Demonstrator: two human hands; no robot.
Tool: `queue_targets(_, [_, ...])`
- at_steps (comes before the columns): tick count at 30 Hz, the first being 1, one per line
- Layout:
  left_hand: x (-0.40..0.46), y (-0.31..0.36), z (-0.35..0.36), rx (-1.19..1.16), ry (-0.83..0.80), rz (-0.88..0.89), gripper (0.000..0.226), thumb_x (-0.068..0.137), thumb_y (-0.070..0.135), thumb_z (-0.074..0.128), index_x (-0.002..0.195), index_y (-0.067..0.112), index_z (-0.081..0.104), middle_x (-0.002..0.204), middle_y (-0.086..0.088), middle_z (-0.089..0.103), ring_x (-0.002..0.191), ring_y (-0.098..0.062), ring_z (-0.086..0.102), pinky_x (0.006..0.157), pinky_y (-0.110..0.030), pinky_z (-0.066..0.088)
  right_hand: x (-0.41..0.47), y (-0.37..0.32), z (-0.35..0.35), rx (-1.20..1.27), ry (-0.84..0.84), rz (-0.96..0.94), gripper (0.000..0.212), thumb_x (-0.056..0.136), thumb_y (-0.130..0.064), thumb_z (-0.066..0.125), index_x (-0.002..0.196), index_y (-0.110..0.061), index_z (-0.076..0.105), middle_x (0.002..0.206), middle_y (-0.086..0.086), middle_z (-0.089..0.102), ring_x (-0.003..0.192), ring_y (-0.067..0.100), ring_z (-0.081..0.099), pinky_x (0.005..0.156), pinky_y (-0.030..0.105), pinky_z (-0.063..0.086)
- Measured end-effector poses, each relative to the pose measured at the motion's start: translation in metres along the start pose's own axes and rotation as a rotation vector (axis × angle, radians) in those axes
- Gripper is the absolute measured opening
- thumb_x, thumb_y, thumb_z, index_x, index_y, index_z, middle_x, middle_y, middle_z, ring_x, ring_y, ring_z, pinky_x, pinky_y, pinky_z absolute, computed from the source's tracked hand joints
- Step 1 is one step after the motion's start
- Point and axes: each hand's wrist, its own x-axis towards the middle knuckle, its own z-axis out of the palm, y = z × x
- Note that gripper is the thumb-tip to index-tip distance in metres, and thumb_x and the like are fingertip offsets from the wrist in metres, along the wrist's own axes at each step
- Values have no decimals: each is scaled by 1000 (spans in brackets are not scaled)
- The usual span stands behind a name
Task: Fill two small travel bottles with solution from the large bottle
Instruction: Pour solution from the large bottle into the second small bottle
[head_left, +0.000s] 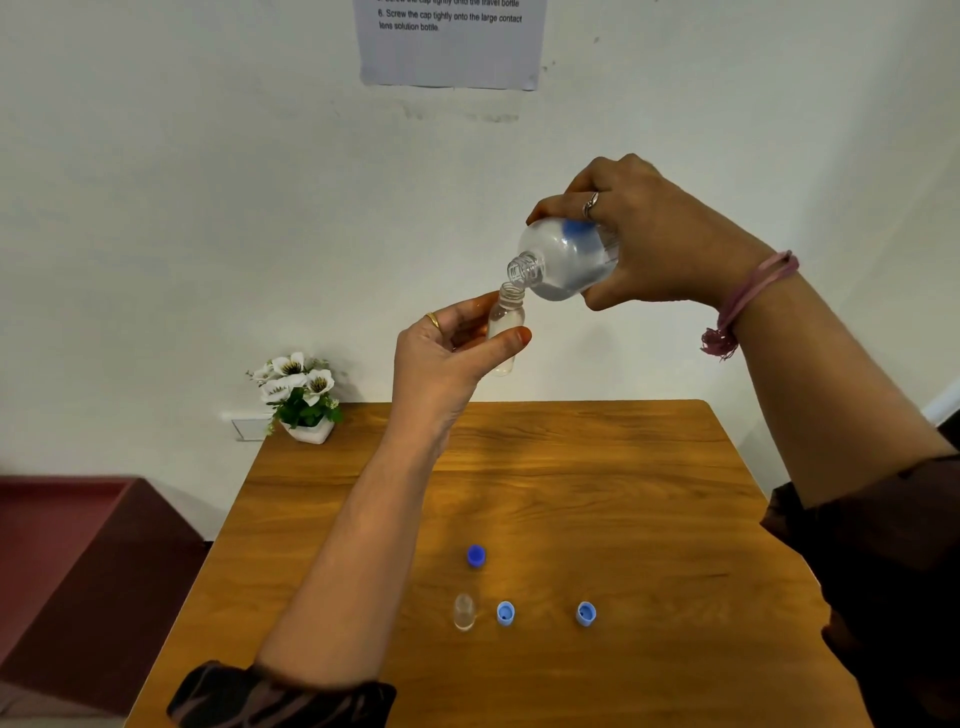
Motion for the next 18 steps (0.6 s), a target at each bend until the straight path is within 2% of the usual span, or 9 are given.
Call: queue_targets(18, [-2,-1,-2,-23,-1,-9,36,68,8,84,97,27,74,94,3,77,90,-14,72,72,-18,54,-1,-7,-3,-42,-14,-7,83,64,-22,84,137,-25,46,124,9,51,114,30,42,91,42,44])
